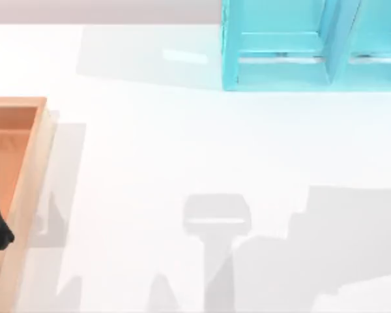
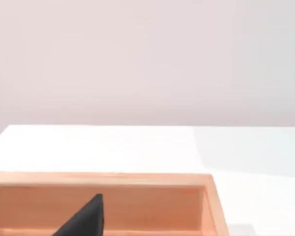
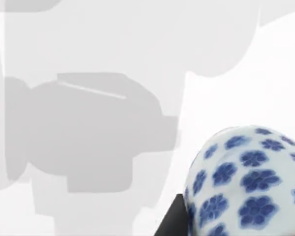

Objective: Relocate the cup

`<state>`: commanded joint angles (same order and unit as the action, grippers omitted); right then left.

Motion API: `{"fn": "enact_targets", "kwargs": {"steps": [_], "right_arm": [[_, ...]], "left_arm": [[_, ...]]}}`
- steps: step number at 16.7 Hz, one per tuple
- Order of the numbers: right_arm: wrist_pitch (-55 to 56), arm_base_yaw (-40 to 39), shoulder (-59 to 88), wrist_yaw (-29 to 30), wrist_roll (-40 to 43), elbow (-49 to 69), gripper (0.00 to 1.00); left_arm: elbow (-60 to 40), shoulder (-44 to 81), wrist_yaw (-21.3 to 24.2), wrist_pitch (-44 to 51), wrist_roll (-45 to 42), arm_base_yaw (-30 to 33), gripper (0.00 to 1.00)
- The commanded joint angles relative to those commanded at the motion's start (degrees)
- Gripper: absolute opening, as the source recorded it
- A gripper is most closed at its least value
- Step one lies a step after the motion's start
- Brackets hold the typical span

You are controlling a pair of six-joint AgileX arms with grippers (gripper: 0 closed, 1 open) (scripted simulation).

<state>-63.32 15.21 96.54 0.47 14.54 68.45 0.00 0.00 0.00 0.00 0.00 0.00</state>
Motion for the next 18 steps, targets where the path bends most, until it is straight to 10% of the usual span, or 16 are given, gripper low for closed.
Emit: {"fn": "enact_targets", "kwargs": {"steps": [18], "right_arm": [[14.06, 4.14, 2.55, -0.09, 4.09, -10.61, 0.00]], "left_arm": [[0.00, 0.00, 0.00, 0.00, 0.00, 0.00, 1.00]]}}
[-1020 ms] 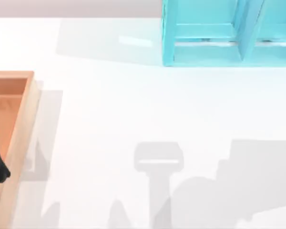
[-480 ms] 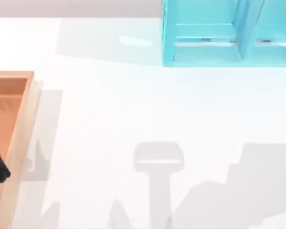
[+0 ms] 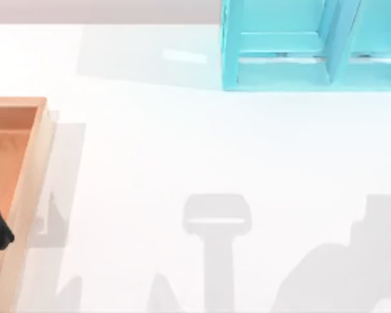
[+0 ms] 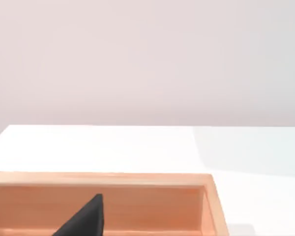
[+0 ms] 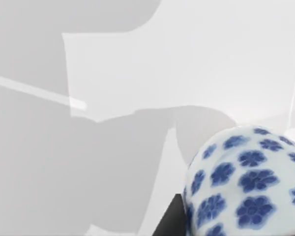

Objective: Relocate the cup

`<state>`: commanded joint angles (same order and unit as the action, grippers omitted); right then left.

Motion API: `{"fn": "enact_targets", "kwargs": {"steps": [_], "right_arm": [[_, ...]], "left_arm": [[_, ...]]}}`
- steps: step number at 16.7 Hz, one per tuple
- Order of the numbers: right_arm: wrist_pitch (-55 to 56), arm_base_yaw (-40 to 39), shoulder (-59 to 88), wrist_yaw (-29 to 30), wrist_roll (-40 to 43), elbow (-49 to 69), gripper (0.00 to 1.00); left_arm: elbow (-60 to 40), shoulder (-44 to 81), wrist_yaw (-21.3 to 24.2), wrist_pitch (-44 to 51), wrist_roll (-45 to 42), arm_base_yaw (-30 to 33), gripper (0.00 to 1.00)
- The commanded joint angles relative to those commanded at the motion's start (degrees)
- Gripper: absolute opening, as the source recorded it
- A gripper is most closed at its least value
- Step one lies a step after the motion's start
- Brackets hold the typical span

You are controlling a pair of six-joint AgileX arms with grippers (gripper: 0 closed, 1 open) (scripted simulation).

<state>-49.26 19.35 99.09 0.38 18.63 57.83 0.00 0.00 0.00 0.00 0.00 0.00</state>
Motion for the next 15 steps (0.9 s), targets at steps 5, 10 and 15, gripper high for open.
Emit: {"fn": "enact_targets", "kwargs": {"steps": [5, 10, 15], "right_arm": [[0.00, 0.00, 0.00, 0.00, 0.00, 0.00, 0.15], [0.00, 0.00, 0.00, 0.00, 0.00, 0.00, 0.53], [0.00, 0.00, 0.00, 0.00, 0.00, 0.00, 0.90]], "left_arm": [[0.00, 0.00, 0.00, 0.00, 0.00, 0.00, 1.00], [0.00, 0.00, 0.00, 0.00, 0.00, 0.00, 1.00], [0.00, 0.00, 0.00, 0.00, 0.00, 0.00, 1.00]]}}
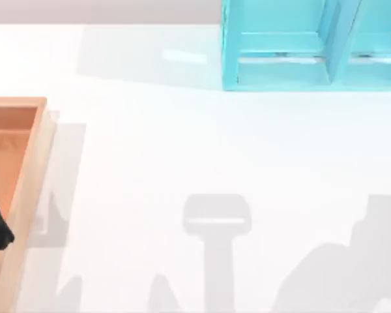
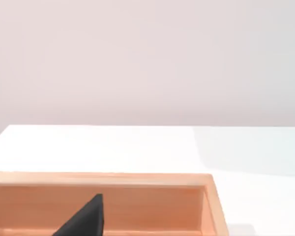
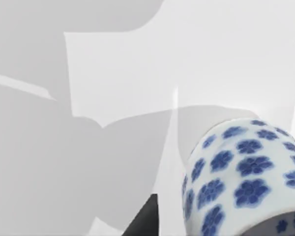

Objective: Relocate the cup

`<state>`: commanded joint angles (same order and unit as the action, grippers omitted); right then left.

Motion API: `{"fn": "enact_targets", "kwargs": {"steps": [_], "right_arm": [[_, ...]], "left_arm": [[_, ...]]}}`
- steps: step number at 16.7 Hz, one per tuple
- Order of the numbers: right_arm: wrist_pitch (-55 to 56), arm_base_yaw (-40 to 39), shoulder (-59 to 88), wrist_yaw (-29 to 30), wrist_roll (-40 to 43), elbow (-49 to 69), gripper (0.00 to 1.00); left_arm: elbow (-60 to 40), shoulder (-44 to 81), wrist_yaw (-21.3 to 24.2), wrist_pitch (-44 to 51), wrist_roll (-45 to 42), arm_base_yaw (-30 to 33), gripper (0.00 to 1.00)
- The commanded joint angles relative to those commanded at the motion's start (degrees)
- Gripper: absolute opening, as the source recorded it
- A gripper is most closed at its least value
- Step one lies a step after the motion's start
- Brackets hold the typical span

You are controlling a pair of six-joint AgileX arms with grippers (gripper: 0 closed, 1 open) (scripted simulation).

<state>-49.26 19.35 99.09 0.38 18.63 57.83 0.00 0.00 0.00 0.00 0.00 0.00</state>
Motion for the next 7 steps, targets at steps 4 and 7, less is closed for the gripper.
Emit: {"fn": "enact_targets", "kwargs": {"steps": [4, 7], "right_arm": [[0.00, 0.00, 0.00, 0.00, 0.00, 0.00, 1.00], [0.00, 0.00, 0.00, 0.00, 0.00, 0.00, 1.00]], "left_arm": [[0.00, 0.00, 0.00, 0.00, 0.00, 0.00, 1.00], [0.00, 0.00, 0.00, 0.00, 0.00, 0.00, 1.00]]}}
